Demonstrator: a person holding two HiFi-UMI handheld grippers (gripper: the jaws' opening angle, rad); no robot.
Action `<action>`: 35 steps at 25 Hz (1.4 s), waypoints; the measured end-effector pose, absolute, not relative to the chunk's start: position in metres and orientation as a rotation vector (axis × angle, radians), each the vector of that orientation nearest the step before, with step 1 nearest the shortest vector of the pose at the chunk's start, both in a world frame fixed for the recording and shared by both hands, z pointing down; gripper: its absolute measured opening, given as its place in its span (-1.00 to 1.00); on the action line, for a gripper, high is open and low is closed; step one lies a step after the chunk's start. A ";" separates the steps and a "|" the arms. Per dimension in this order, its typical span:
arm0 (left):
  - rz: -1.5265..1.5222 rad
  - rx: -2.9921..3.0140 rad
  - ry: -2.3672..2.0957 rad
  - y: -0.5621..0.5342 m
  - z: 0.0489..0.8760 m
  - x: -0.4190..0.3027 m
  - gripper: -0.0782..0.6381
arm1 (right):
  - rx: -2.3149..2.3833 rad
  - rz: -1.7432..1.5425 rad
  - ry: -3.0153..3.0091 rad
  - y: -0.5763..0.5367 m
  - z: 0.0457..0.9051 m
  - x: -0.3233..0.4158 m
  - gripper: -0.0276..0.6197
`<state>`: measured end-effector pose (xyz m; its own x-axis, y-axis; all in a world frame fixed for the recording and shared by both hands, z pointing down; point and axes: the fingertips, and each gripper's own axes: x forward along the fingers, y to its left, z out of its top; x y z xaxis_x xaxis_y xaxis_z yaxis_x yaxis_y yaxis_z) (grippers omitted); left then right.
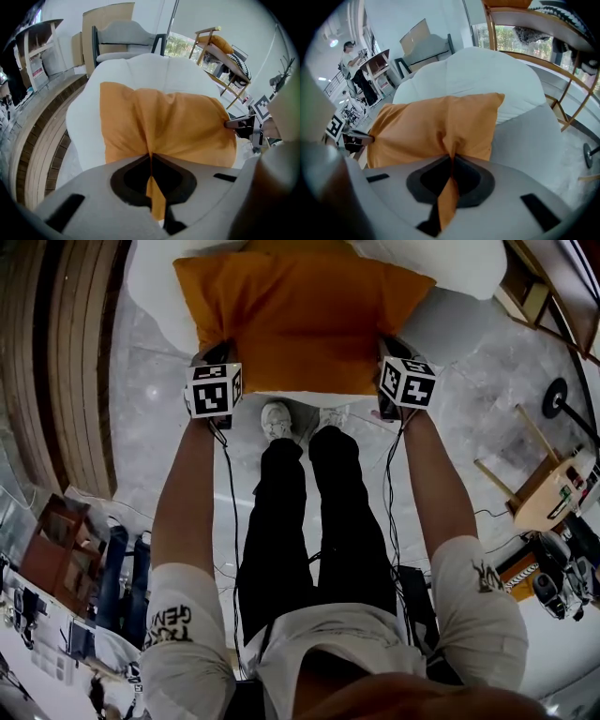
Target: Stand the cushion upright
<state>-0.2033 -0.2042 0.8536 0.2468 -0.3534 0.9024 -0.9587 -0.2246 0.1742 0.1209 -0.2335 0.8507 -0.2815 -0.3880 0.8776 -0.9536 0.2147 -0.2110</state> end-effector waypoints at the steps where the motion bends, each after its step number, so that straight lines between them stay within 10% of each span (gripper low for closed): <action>1: 0.962 1.742 -1.223 -0.208 0.849 -0.202 -0.72 | 1.264 1.031 -1.802 -0.238 0.846 0.123 -0.80; 35: 0.919 2.140 -1.361 -0.436 0.785 -0.149 -0.72 | 1.610 0.632 -1.946 -0.386 0.787 0.170 -0.81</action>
<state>-0.1493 -0.4360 0.7854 0.2948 -0.6156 0.7308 -0.9080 -0.4187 0.0136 0.1697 -0.3857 0.7867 -0.1479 -0.7348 0.6619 -0.9836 0.1793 -0.0206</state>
